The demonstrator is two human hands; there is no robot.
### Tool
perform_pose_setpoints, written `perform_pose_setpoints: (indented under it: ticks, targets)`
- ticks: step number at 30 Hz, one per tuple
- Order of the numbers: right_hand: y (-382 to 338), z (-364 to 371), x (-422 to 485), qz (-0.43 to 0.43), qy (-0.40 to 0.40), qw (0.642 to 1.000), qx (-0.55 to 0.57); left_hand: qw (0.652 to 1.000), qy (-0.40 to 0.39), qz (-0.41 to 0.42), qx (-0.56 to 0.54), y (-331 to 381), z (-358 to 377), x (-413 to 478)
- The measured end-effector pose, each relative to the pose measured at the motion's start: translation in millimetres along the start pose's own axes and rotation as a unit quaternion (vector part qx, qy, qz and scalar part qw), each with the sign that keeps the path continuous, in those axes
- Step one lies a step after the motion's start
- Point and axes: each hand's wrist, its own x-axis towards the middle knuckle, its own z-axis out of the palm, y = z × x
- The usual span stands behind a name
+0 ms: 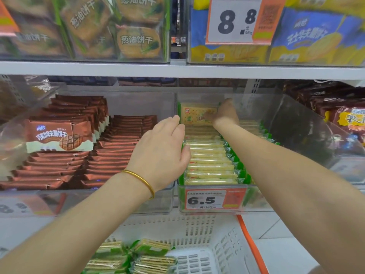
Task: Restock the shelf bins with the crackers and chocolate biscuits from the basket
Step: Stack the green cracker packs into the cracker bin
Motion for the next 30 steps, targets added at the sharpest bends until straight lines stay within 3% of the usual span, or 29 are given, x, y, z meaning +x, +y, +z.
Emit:
perform_pose_setpoints:
  ticks: [11,18,21,25,28,30]
  targets:
    - [1,-25,-11,0.018,-0.012,0.999,0.038,1.000,-0.020,-0.014,-0.008,2,0,-2]
    - [5,-64,-77,-0.100,-0.046,0.986,0.128,0.999,-0.003,-0.026,-0.018,4,-1,-4]
    - [4,-78,-112,-0.118,-0.092,0.978,0.146,0.997,0.065,-0.017,-0.043,10,-5,-15]
    - [13,-96,-190,-0.133,-0.197,0.937,0.254,0.978,0.169,0.041,-0.115,22,-3,-69]
    - [41,-80,-243,-0.134,-0.363,0.902,0.191,0.981,0.142,0.056,-0.123,24,24,-135]
    - [64,-48,-261,-0.144,-0.451,0.880,0.036,0.990,0.062,0.057,-0.113,16,52,-172]
